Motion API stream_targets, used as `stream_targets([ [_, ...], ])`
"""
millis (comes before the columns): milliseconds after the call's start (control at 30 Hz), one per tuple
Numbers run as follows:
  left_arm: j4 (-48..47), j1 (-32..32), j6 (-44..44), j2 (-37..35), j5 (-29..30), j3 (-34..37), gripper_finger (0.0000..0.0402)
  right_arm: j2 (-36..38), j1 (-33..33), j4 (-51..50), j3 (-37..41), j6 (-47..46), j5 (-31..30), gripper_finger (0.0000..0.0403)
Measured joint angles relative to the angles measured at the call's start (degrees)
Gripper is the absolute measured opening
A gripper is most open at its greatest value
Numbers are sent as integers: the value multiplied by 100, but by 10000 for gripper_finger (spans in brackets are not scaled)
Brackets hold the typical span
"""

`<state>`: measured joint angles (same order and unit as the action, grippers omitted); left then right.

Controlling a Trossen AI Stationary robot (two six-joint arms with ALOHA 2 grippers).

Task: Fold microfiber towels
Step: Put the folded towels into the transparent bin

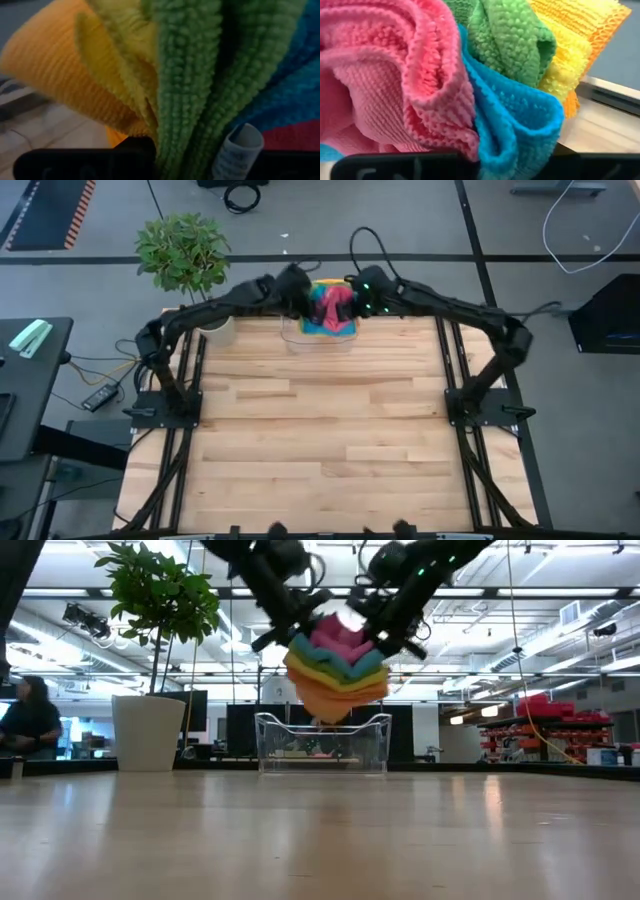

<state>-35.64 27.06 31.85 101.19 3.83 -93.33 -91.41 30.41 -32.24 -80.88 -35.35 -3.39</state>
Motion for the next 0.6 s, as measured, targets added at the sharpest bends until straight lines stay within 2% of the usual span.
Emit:
stream_targets([
  [67,2,332,-206,12,-339,128,72,-362,178,110,-237,64,261,80],
  [200,874,807,37,-28,-1206,1020,72,-1066,347,177,-682,195,506,80],
  [300,1487,1015,203,-28,-1621,1587,72,-1459,390,154,-864,235,627,80],
  [467,1902,1188,213,-23,-1730,2013,72,-1849,405,195,-1014,297,700,80],
  [600,1919,1288,90,106,-1764,2078,72,-2010,398,163,-1020,297,702,80],
])
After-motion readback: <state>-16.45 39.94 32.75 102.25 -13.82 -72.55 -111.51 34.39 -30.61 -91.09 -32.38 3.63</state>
